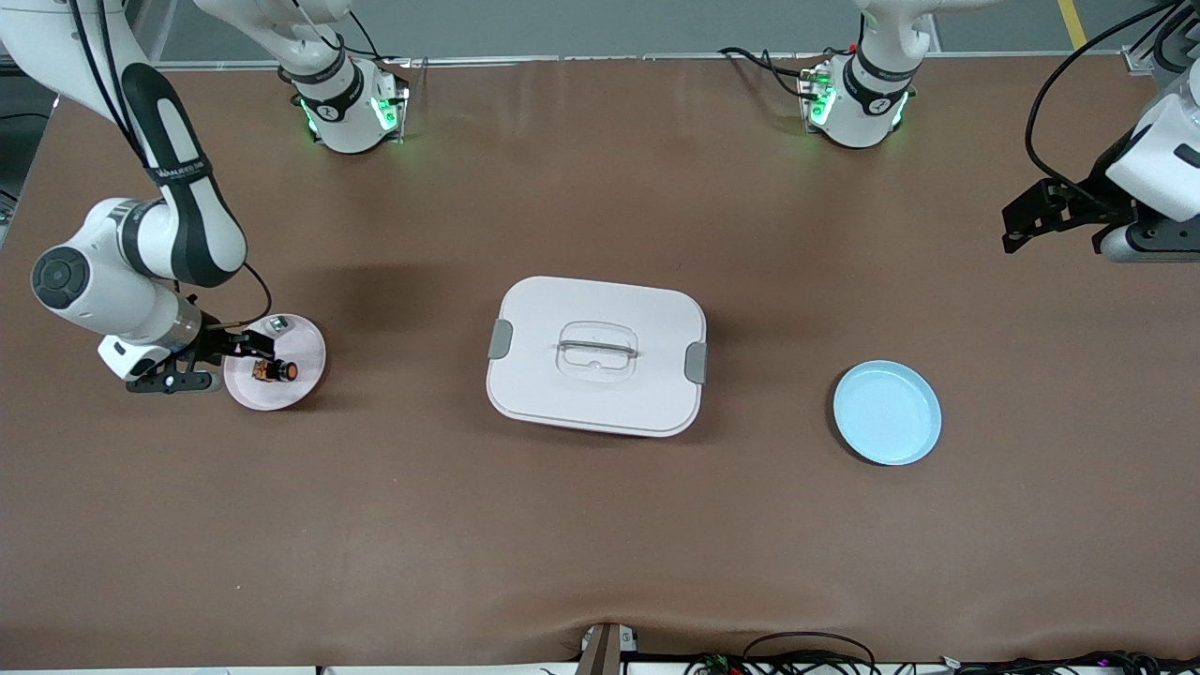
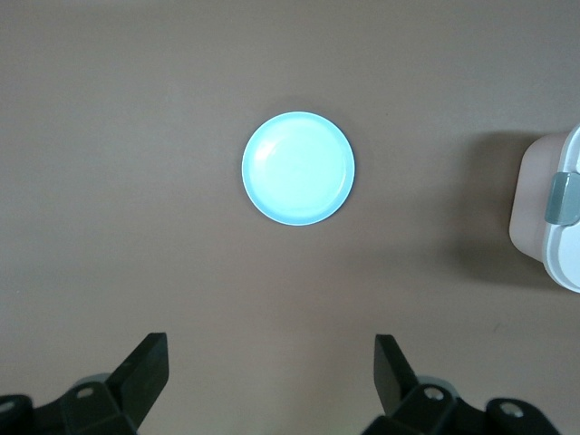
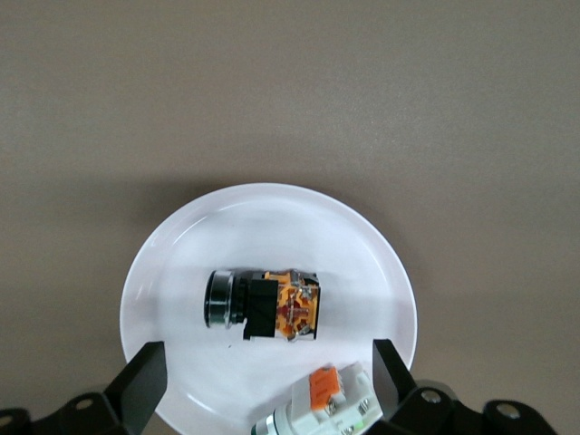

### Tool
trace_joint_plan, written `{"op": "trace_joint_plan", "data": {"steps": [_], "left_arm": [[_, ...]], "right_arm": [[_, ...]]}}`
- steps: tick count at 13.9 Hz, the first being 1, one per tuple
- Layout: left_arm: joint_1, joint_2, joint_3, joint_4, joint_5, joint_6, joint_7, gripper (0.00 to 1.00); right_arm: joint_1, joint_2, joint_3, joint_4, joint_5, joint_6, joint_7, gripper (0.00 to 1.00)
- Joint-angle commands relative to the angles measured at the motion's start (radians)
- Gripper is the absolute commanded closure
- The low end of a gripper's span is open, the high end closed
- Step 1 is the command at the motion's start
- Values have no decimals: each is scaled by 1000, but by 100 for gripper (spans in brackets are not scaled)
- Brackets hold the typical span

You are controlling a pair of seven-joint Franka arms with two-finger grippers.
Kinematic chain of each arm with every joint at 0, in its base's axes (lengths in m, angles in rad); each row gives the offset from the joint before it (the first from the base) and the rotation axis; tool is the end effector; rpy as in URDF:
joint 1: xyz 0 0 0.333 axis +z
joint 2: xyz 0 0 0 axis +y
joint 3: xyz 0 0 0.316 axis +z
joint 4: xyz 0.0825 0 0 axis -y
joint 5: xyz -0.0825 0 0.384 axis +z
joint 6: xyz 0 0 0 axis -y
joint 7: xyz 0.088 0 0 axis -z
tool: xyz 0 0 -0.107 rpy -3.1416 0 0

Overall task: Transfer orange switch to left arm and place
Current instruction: 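Lower the right gripper over the orange switch on the white plate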

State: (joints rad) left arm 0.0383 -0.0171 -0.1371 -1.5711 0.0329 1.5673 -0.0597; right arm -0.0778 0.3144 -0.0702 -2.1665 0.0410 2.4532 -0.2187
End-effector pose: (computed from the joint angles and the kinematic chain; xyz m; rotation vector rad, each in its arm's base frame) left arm 0.5467 -0.0513 0.6335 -3.1068 0.0602 -0.0247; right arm 0.5559 -0.0828 0.2465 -3.1320 -0.0655 0.0399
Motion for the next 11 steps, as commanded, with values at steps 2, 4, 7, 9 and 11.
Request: {"op": "trace_joint_plan", "data": {"steps": [2, 4, 7, 9, 11], "left_arm": [[5, 8, -1, 22, -5, -12, 1, 0], [6, 9, -1, 22, -7, -12, 4, 0], [6, 12, -1, 22, -7, -7, 4, 0], [6, 12, -1, 22, -10, -6, 4, 0], [6, 17, -1, 22, -8, -6, 4, 0]], "right_arm": [[0, 64, 3, 5, 17, 87, 15, 0], [1, 75, 4, 5, 19, 92, 66, 0], [10, 97, 6, 4, 19, 119, 113, 0], [10, 107, 6, 2, 19, 138, 113, 0], [10, 117, 6, -1, 20, 145, 114, 0]]}}
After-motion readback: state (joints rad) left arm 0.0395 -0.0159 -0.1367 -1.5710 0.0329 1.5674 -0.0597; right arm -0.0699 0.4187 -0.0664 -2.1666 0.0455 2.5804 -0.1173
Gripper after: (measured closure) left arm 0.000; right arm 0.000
